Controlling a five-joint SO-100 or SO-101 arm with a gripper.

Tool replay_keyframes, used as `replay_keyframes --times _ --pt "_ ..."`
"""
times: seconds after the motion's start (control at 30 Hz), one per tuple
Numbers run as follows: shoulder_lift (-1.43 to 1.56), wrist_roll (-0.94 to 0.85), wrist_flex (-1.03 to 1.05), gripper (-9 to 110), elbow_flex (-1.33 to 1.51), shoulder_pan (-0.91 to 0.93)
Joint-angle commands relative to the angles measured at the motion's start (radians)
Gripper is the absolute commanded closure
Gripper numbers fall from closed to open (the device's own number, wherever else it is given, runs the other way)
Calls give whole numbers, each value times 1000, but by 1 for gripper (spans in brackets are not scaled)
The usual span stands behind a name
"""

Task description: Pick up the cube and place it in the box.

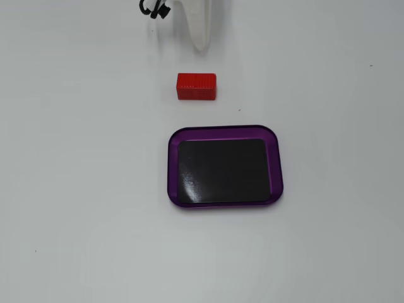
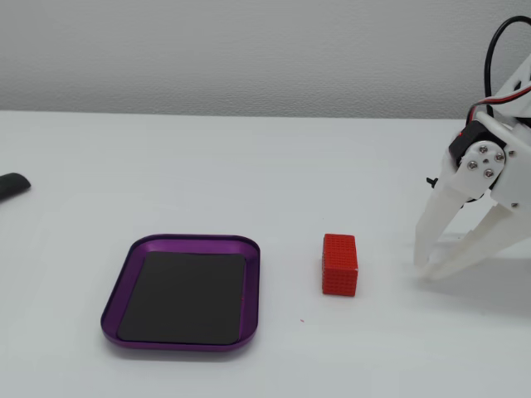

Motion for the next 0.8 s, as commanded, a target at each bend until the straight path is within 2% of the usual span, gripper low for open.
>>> replay_keyframes --times 0.0,0.63,0.77 --pt "109 -8 -55 102 12 -9" --pt "94 -9 -60 102 8 8" --pt "-21 -11 -61 102 -87 8"
